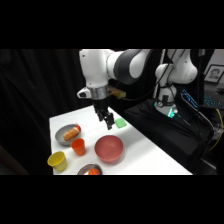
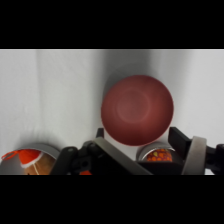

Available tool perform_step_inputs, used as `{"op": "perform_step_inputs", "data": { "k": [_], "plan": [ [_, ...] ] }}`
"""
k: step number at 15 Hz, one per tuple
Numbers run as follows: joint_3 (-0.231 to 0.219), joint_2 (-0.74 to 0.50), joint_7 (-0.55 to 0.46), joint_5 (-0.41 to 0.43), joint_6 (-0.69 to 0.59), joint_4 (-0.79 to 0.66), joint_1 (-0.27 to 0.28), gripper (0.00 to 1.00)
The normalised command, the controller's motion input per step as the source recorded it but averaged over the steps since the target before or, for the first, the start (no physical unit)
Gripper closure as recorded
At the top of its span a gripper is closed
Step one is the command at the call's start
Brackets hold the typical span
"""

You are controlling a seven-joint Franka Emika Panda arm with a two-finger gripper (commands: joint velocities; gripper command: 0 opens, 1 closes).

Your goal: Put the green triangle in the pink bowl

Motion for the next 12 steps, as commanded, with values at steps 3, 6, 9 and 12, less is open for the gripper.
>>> {"op": "perform_step_inputs", "data": {
  "k": [3, 6, 9, 12],
  "plan": [
    [0.022, -0.05, 0.01, -0.008, 0.04, -0.06, -0.03, 0.0],
    [0.009, -0.2, -0.01, -0.023, 0.12, -0.22, -0.041, 0.0],
    [-0.009, -0.33, -0.03, -0.038, 0.17, -0.37, -0.055, 0.0],
    [-0.021, -0.41, -0.06, -0.036, 0.2, -0.45, -0.07, 0.0]
  ]
}}
